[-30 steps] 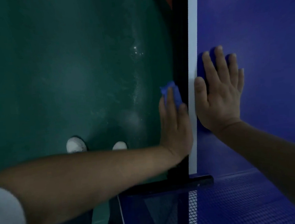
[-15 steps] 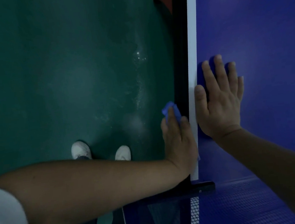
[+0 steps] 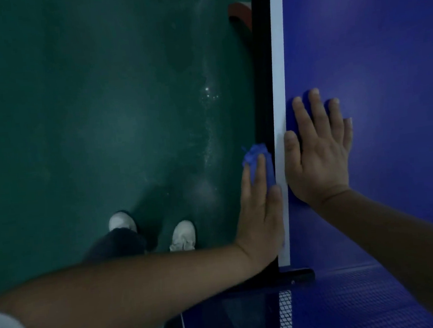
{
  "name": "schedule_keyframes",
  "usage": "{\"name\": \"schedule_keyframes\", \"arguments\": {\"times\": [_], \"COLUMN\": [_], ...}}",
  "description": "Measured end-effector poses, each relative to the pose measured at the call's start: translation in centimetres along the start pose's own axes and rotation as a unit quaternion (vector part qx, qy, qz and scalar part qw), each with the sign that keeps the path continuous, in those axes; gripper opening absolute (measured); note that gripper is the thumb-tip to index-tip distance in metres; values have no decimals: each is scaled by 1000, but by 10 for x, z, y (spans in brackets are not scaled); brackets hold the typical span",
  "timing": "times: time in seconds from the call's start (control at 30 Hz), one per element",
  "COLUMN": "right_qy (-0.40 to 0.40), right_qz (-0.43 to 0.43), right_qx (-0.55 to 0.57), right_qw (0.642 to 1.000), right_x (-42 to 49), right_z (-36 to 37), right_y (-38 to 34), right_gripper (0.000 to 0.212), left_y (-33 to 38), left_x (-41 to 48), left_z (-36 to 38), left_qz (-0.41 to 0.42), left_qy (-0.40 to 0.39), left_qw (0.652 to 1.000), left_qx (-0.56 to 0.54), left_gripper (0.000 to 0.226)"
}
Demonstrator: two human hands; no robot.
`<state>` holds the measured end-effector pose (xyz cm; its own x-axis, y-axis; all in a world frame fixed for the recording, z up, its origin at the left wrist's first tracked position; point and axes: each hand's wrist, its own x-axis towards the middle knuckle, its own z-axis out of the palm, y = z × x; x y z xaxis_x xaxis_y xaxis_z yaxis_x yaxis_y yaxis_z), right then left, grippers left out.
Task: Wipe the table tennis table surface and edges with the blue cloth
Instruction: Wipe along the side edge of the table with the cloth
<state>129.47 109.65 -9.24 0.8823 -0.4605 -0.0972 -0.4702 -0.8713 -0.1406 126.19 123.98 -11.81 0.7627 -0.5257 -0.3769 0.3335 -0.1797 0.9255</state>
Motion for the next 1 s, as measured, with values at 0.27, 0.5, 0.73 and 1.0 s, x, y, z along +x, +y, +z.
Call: {"name": "schedule_keyframes", "arguments": {"times": [0.27, 0.5, 0.73, 1.0], "right_qy": [-19, 15, -24, -14], "right_qz": [9, -21, -33, -32], "right_qx": [-6, 37, -39, -25], "right_qw": [1000, 999, 998, 999], "right_x": [0, 33, 159, 161], "right_z": [-5, -23, -23, -23], "right_y": [-4, 1, 14, 17], "right_gripper": [62, 53, 60, 60], "left_y": [64, 12, 61, 71], "left_x": [161, 18, 162, 151], "left_z": [-21, -10, -27, -25], "left_qz": [75, 20, 131, 118], "left_qy": [90, -3, 61, 50], "left_qw": [993, 999, 989, 991], "left_qx": [17, -38, -8, -38], "left_gripper": [52, 57, 54, 54]}}
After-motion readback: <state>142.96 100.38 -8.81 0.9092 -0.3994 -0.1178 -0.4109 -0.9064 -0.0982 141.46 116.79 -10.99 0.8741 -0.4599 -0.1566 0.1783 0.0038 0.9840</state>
